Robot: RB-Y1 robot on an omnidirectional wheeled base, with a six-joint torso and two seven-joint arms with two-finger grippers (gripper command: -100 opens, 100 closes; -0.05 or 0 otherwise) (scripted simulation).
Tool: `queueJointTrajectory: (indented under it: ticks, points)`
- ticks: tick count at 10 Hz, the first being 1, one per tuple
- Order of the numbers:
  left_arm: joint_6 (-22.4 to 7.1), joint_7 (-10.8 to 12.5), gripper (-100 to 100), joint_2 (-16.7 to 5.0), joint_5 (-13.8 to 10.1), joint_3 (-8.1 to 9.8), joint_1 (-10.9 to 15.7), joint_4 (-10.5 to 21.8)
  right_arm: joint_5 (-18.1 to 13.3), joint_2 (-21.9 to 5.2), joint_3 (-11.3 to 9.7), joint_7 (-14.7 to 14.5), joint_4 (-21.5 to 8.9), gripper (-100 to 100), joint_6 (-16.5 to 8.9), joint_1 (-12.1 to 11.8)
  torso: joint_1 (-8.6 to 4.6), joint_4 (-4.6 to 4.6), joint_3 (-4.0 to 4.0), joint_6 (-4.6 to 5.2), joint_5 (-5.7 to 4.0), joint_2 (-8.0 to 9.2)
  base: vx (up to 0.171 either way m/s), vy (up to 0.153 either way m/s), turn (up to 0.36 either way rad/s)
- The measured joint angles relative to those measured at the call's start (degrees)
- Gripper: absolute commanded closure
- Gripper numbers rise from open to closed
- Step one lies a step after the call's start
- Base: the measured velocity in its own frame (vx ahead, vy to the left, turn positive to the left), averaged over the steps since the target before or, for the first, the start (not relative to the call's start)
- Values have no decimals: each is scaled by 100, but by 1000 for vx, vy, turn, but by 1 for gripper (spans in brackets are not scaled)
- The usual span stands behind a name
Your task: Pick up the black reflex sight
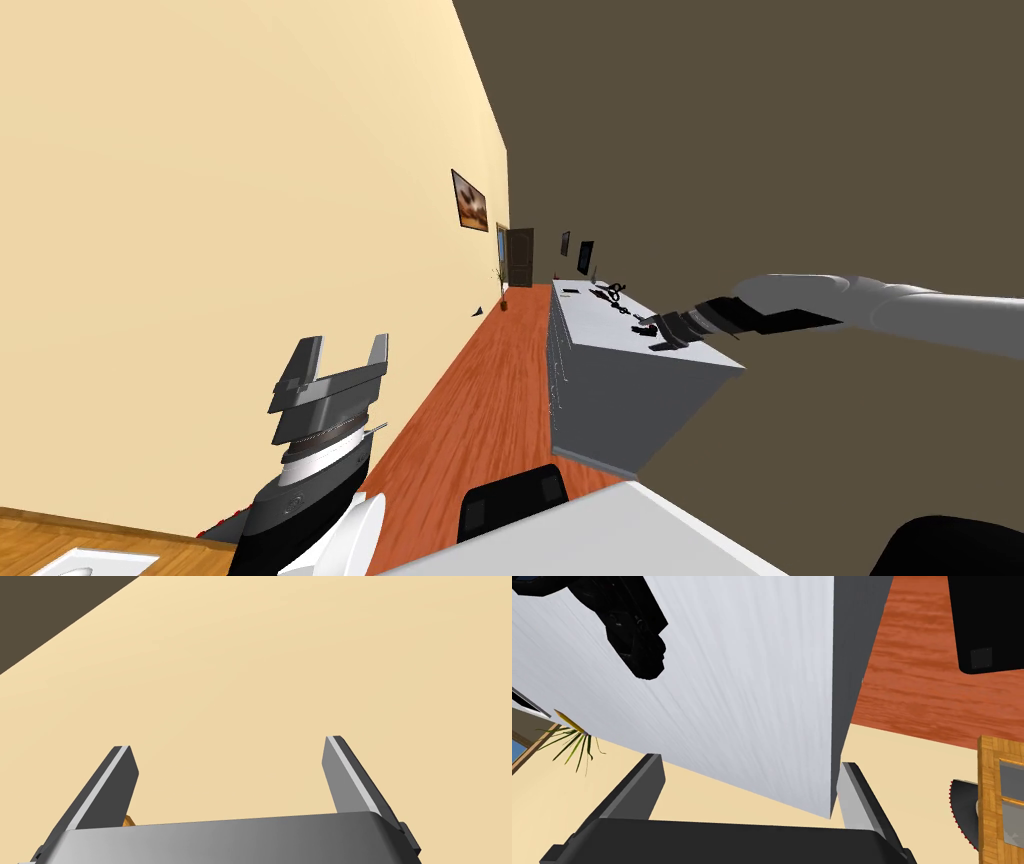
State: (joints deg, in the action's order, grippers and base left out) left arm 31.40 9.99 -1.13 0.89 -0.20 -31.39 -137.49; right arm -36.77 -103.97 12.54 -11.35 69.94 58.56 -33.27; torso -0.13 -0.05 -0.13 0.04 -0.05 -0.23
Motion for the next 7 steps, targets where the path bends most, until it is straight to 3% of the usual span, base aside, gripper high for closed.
queueJointTrajectory:
  ticks: [1, 3, 4, 7]
  points:
    - [0, 0, 0, 0, 0, 0, 0, 0, -68, -199, -87, 19, -61, -100, -22, -55, -4, -3, -7, -1, -1, -12, 81, -35, 33]
    - [0, 0, 0, 0, 0, 0, 0, 0, -290, -434, 11, 119, -74, -100, -37, -236, 2, -2, -5, 0, -1, -8, 78, -39, 55]
    - [0, 0, 0, 0, 0, 0, 0, 0, -213, -688, -140, 104, -128, -100, -91, -339, -3, -3, -7, 0, -1, -11, 54, -49, 30]
    - [0, 0, 0, 0, 0, 0, 0, 0, -443, -916, -155, 198, -156, -100, -97, -467, 0, 1, 4, 3, -3, 7, 50, -40, 29]
